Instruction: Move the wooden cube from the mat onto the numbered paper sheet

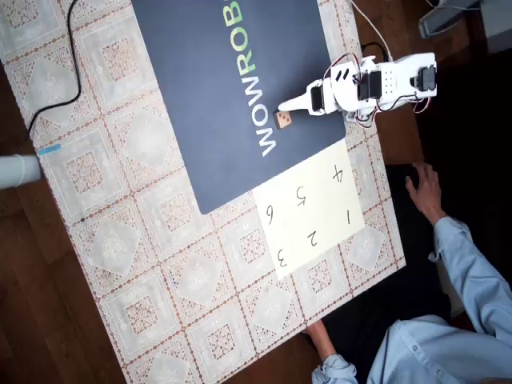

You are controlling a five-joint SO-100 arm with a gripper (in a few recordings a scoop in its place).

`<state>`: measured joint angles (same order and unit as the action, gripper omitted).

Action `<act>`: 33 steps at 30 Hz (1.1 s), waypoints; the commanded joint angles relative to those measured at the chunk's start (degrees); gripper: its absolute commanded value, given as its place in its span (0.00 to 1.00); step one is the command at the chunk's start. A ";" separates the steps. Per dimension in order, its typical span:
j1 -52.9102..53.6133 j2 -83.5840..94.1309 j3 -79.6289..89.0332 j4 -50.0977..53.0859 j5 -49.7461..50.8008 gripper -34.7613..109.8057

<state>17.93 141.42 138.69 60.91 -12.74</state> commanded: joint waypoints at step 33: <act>-3.60 -50.54 -30.76 17.93 4.57 0.43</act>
<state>12.83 91.14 110.30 78.40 -6.77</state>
